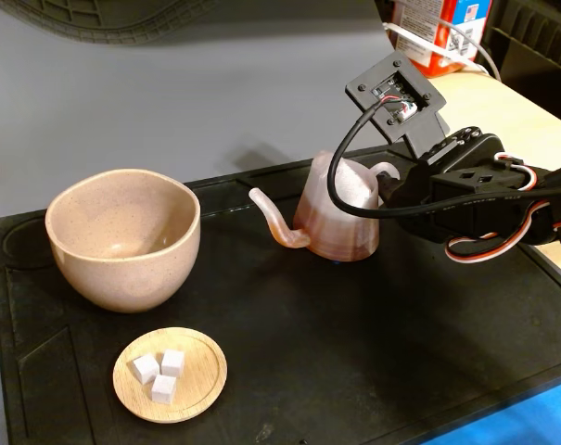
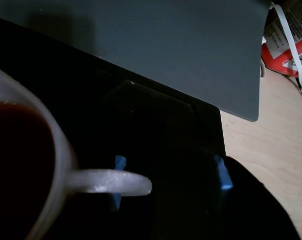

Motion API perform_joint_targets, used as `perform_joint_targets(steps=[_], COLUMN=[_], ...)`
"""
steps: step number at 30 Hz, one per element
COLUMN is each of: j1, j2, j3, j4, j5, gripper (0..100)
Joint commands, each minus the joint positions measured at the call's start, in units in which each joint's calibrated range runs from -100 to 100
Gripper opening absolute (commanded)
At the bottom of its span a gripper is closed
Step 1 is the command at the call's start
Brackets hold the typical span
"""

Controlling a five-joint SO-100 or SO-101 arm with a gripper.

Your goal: Pick up a kettle and pour liquid into a cup.

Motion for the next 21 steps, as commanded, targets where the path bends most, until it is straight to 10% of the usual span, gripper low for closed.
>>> perform_joint_targets(steps=[1,6,9,21], j1=[-0.42,-0.42,-0.42,-0.35], j2=[-0.84,-0.84,-0.84,-6.22], j3=[-2.52,-1.62,-1.62,-1.52], j4=[-0.73,-0.81,-0.99,-0.04], j5=[2.26,4.1,4.05,4.0], gripper=[22,20,1,1])
